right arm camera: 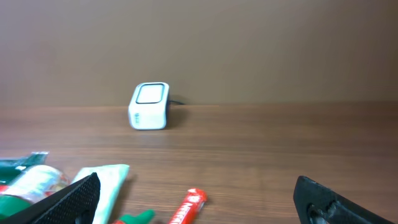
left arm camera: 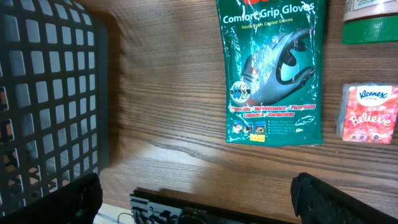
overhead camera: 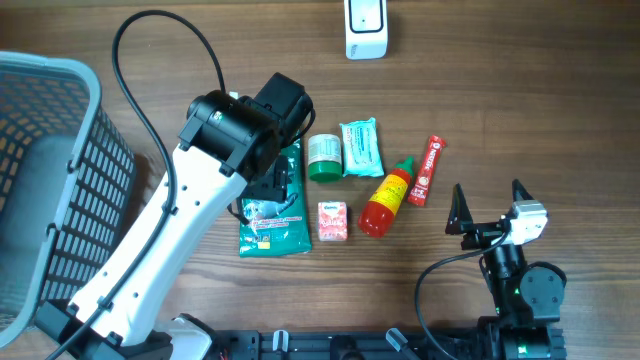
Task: Scan the item barcode
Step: 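Move the right gripper to the sriracha bottle and grasp it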
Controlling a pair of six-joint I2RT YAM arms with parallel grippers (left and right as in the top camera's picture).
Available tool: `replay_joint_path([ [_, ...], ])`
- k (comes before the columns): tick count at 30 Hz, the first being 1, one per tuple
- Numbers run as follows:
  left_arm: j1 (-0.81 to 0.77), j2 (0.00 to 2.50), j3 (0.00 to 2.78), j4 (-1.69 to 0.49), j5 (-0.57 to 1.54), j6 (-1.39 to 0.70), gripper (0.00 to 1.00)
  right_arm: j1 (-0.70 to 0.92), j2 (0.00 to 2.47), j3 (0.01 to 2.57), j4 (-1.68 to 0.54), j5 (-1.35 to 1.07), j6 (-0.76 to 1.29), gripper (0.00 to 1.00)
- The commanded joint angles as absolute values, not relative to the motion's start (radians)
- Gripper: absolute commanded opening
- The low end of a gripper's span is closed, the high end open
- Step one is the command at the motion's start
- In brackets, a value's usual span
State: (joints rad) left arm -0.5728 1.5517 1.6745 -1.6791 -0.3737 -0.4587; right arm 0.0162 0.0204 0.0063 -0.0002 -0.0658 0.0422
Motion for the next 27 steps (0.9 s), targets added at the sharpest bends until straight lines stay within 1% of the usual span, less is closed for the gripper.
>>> replay_joint_path([
  [1,-0.569,1.531,1.665,-1.676,-0.394,-0.476,1.00,0.015,0.018,0.006,0.018,0.122,-0.224,1.00],
  [3,-0.569,1.531,1.665,-1.676,-0.394,-0.476,1.00,0.015,0.018,0.006,0.020,0.131,-0.366,1.00],
  [6,-0.569,1.531,1.665,-1.676,-0.394,-0.476,1.00,0.015,0.018,0.006,0.021,0.130,-0.466,1.00],
  [7,-0.569,1.531,1.665,-1.676,-0.394,-0.476,1.00,0.015,0.018,0.006,0.025,0.112,-0.496,1.00],
  [9,-0.569,1.531,1.665,-1.676,-0.394,-0.476,1.00,0.015,0.018,0.006,0.028,-0.017,-0.513,1.00],
  [10,-0.569,1.531,1.665,-1.676,-0.394,-0.476,1.00,0.015,0.018,0.006,0.035,-0.160,-0.476,1.00],
  [12,-0.569,1.531,1.665,-1.676,-0.394,-0.476,1.00,0.015,0.018,0.006,0.048,-0.419,-0.320,1.00],
  [13,-0.569,1.531,1.665,-1.676,-0.394,-0.476,1.00,0.015,0.018,0.006,0.073,-0.555,-0.196,1.00],
  [14,-0.569,1.531,1.665,-1.676,-0.394,-0.476,1.00,0.015,0.018,0.006,0.095,-0.652,-0.008,1.00],
  [15,-0.569,1.531,1.665,-1.676,-0.394,-0.476,1.00,0.015,0.018,0.006,0.101,-0.701,0.160,1.00],
  [16,-0.569,1.531,1.665,-1.676,-0.394,-0.476,1.00,0.015,0.018,0.006,0.120,-0.694,0.320,1.00],
  [17,-0.569,1.531,1.665,-1.676,-0.394,-0.476,1.00,0.015,0.018,0.006,0.120,-0.677,0.382,1.00],
  [19,-0.569,1.531,1.665,-1.676,-0.394,-0.476,1.00,0.015,0.018,0.006,0.122,-0.583,0.645,1.00],
  [20,-0.569,1.531,1.665,-1.676,-0.394,-0.476,1.00,0.015,0.018,0.006,0.124,-0.579,0.688,1.00],
  [22,-0.569,1.531,1.665,-1.676,-0.394,-0.476,1.00,0.015,0.018,0.009,0.172,-0.653,0.681,1.00],
  [25,-0.569,1.531,1.665,-1.676,-0.394,-0.476,1.00,0.015,0.037,0.062,0.157,-0.652,0.695,1.00],
  [27,-0.569,1.531,1.665,-1.676,-0.394,-0.476,1.00,0.015,0.097,0.133,0.115,-0.651,0.689,1.00],
])
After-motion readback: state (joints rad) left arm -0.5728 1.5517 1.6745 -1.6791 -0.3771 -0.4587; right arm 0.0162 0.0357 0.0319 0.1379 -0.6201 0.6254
